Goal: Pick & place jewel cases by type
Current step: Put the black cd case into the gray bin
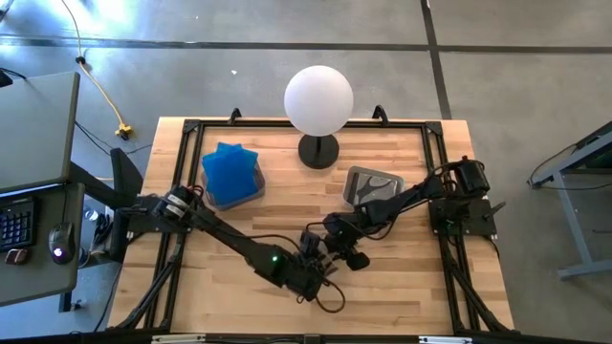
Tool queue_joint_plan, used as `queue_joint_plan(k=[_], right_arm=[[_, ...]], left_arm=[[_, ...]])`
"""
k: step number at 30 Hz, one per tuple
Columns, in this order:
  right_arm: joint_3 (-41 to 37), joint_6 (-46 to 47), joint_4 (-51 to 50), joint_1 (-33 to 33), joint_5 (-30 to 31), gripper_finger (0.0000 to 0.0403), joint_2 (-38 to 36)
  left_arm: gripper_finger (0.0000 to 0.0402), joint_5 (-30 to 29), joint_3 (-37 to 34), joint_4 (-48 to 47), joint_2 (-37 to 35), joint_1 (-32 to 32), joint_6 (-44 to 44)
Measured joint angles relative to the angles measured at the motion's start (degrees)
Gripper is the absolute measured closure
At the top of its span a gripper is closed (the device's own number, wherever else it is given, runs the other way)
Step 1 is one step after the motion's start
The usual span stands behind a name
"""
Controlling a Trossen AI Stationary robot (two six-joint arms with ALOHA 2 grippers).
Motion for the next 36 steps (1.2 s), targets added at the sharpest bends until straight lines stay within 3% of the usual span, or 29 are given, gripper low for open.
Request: queue_joint_plan(k=[6, 14, 23, 32, 36], right_arm=[[0.0, 2.1, 0.0, 0.0, 0.1, 0.0276, 0.0], [-0.2, 7.9, -0.4, 2.3, 0.7, 0.0276, -1.1], [-0.4, 14.3, -9.3, 8.9, 11.8, 0.0276, -6.6], [-0.5, 34.2, -23.0, 23.1, 20.5, 0.0276, -13.2], [-0.5, 45.8, -24.1, 31.0, 22.8, 0.0276, -13.9]], left_arm=[[0.0301, 6.7, 0.0, 0.0, 0.0, 0.0, -0.9], [0.0319, 11.1, 0.1, -1.7, -0.1, -1.9, -7.0], [0.0328, 2.0, 0.0, -3.0, 0.0, -7.7, -11.1], [0.0329, -2.0, 1.8, -3.6, 0.0, -7.1, -18.6], [0.0329, -3.0, 3.7, -3.8, 0.0, -5.4, -19.7]])
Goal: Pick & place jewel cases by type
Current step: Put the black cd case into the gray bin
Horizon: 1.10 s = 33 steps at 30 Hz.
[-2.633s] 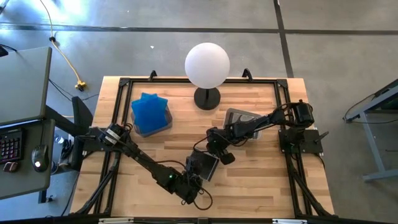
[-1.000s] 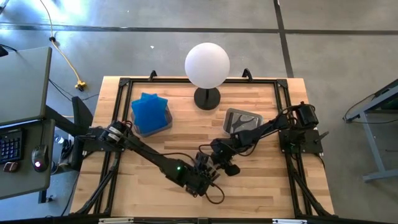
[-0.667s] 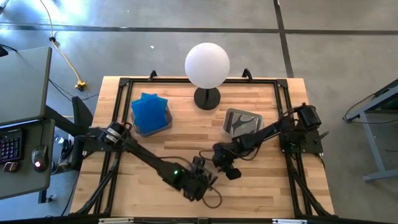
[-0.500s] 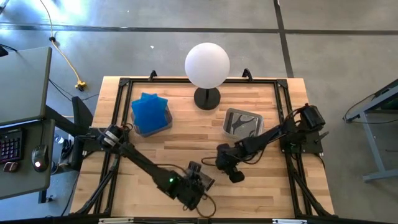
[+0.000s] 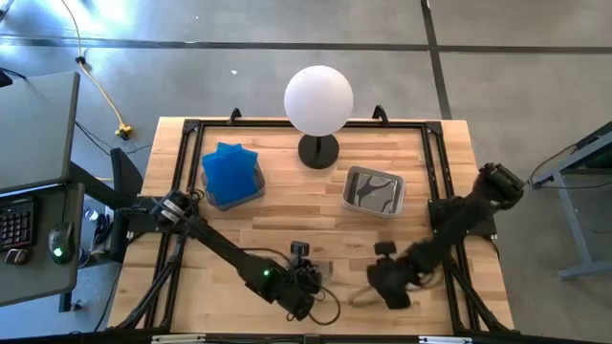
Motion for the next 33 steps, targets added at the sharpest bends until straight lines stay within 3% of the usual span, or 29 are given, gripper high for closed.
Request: queue_joint_plan(k=[4, 11, 16, 20, 27, 33], right_arm=[[0.0, 9.9, 1.7, 7.5, 2.6, 0.0276, 0.0], [0.1, 24.0, 6.0, 18.6, 14.2, 0.0276, -0.1], [0.2, 30.4, 7.8, 24.3, 23.6, 0.0276, -0.1], [0.2, 33.3, 8.0, 27.2, 28.7, 0.0276, -0.1], [0.2, 36.0, 8.1, 29.3, 31.7, 0.0276, -0.1], [0.2, 36.0, 8.1, 29.5, 31.8, 0.0276, -0.1]], left_arm=[[0.0329, 0.0, 2.2, 0.1, 0.0, 3.1, 0.0], [0.0351, 4.2, 5.5, 0.1, 0.0, 10.5, 0.3], [0.0377, 9.8, 7.9, 0.1, 0.0, 16.0, 1.4], [0.0371, 13.6, 9.7, 0.1, 0.0, 19.4, 1.5], [0.0358, 15.1, 17.4, 0.4, 0.0, 23.4, 5.1], [0.0357, 25.1, 24.2, 1.0, 0.0, 28.2, 12.0]])
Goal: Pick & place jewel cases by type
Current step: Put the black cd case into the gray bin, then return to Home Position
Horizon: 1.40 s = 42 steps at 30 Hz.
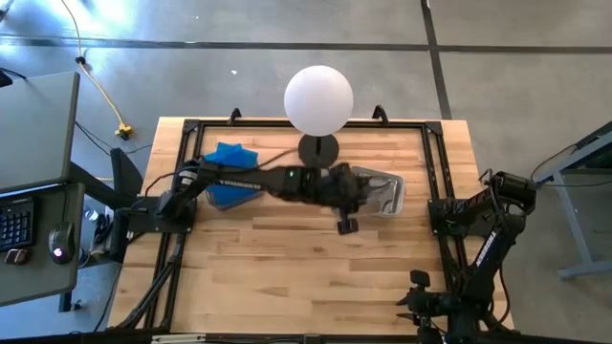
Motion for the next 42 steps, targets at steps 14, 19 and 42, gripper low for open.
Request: queue_joint_plan(k=[14, 19, 42], right_arm=[[0.0, -0.2, -0.1, -0.2, 2.1, 0.0276, 0.0], [0.0, -0.2, 0.3, -0.2, 1.6, 0.0276, 0.0], [0.1, -26.1, -2.9, -1.3, 18.3, 0.0277, -12.9]], left_arm=[[0.0356, 31.1, 0.0, 19.6, 8.2, 12.8, 12.0], [0.0354, 26.3, 0.0, 19.2, 11.4, 14.0, 12.2], [0.0203, -11.1, 11.0, -1.5, 1.3, 11.1, 17.8]])
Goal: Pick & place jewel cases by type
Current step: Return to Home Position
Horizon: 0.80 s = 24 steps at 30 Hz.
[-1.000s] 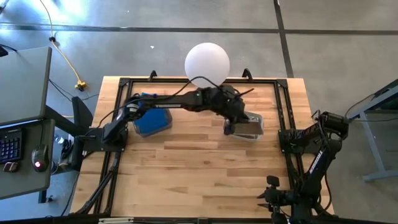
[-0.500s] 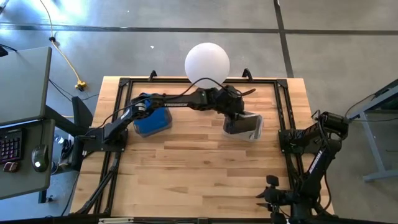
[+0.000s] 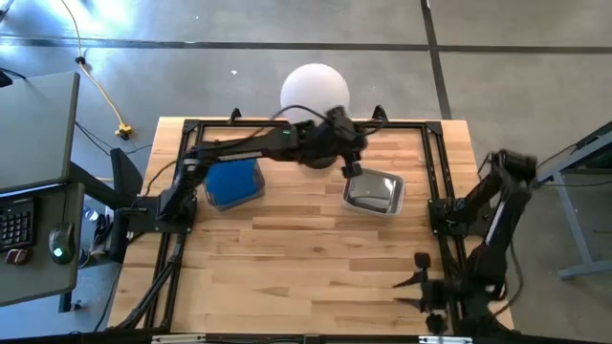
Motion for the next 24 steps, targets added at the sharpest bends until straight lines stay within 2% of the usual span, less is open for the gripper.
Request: queue_joint_plan(k=[2, 4, 6, 8, 10, 11, 14, 16, 19, 21, 22, 24], right_arm=[[0.0, -3.9, -2.9, -0.2, 1.5, 0.0277, -6.4], [0.0, -7.3, -6.0, -0.5, 2.9, 0.0277, -12.6], [-0.3, -9.8, -8.4, -0.6, 3.3, 0.0277, -18.4], [-2.6, -10.2, -7.6, -0.9, 2.2, 0.0277, -24.0], [-7.1, -10.8, -3.4, -1.5, -0.6, 0.0277, -29.1], [-10.4, -12.6, 0.4, -1.9, -1.1, 0.0278, -31.6], [-22.3, -24.1, 18.5, -3.5, -4.3, 0.0280, -38.0], [-30.0, -35.0, 34.9, -5.7, -12.5, 0.0281, -42.2], [-39.3, -49.4, 55.2, -9.6, -32.2, 0.0282, -48.2], [-43.3, -53.1, 61.5, -11.8, -42.2, 0.0282, -52.9], [-44.6, -53.5, 62.0, -12.6, -44.9, 0.0282, -55.6], [-46.6, -52.9, 60.2, -13.8, -45.4, 0.0282, -60.8]], left_arm=[[0.0202, -5.2, 0.0, -6.8, -5.1, -1.4, -2.0], [0.0202, -7.2, 0.1, -11.4, -10.5, -2.5, -4.5], [0.0202, -6.3, 0.2, -18.7, -15.5, -3.9, -8.5], [0.0202, -2.9, -0.1, -27.2, -19.8, -5.6, -13.2], [0.0202, -0.3, -2.0, -34.6, -23.8, -7.6, -17.8], [0.0202, -1.0, -4.1, -36.3, -25.6, -9.2, -20.2], [0.0202, -7.7, -14.2, -36.1, -31.5, -15.2, -27.5], [0.0202, -12.0, -22.8, -33.9, -35.3, -20.0, -31.7], [0.0202, -21.6, -37.2, -28.5, -42.0, -27.8, -38.6], [0.0202, -26.3, -46.1, -25.1, -46.9, -32.5, -43.8], [0.0202, -28.4, -50.4, -24.0, -49.6, -34.7, -46.3], [0.0202, -30.7, -58.2, -20.3, -54.5, -38.4, -50.0]])
